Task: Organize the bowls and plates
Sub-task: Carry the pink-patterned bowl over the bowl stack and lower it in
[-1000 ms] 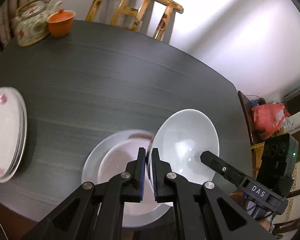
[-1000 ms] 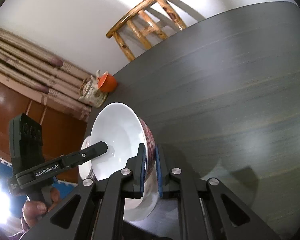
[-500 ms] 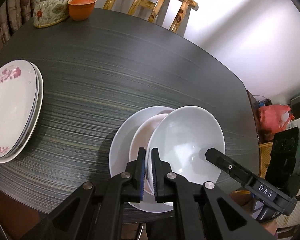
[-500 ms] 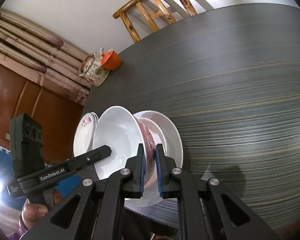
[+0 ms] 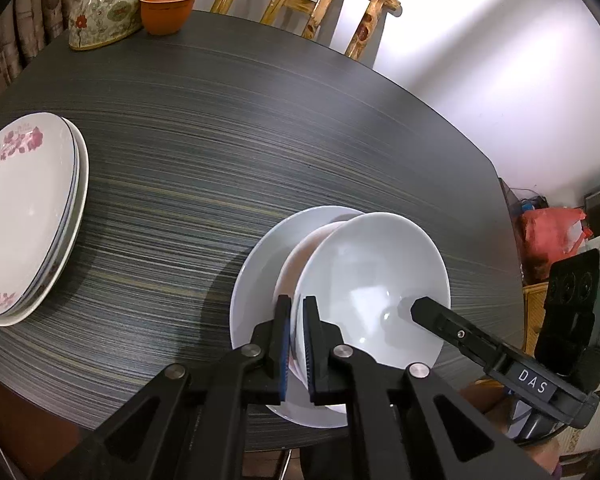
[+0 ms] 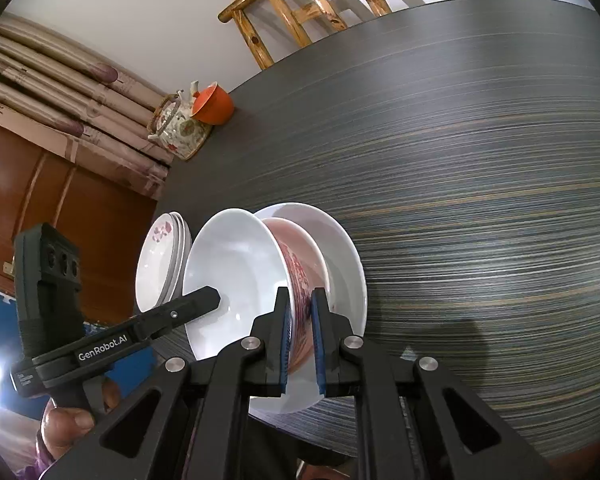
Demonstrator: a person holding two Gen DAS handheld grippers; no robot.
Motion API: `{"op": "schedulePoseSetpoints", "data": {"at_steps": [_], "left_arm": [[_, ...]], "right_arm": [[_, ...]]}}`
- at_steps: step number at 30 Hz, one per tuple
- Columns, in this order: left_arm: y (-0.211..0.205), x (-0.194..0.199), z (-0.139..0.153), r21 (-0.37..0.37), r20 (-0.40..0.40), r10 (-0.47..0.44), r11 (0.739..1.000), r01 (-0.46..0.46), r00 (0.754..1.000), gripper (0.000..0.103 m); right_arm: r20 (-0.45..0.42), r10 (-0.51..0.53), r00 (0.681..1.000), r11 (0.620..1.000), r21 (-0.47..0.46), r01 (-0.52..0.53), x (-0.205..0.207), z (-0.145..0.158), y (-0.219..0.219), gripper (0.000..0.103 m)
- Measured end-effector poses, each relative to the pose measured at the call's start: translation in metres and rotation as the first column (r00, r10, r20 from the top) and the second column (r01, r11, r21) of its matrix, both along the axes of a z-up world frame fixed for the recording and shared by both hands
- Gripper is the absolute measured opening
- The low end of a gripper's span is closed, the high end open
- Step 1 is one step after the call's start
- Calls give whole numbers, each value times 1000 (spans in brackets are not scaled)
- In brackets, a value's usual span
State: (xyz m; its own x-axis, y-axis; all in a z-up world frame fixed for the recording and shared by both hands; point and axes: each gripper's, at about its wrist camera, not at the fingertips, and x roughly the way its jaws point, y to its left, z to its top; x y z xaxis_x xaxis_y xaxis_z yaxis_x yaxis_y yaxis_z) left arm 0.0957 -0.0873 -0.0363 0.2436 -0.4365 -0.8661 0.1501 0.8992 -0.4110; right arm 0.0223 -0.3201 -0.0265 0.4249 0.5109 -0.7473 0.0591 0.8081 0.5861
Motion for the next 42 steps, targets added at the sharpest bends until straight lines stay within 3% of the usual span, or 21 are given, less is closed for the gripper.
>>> {"op": "schedulePoseSetpoints", "data": {"at_steps": [34,38,42], "left_arm": [[-1,-7,11,35,15,4,999,-4,1000,13],[-2,-12,19,76,74,-10,997,4,997,14],[-9,-23,29,169,186,-59,985,28,981,25]], "right_arm": [[-10,-22,1000,999,33,23,-1,4,-7,15],[-6,-26,1000,999,43,26,-2,7,-12,15],[24,-24,999,999,41,23,-6,13,-14,15]]}}
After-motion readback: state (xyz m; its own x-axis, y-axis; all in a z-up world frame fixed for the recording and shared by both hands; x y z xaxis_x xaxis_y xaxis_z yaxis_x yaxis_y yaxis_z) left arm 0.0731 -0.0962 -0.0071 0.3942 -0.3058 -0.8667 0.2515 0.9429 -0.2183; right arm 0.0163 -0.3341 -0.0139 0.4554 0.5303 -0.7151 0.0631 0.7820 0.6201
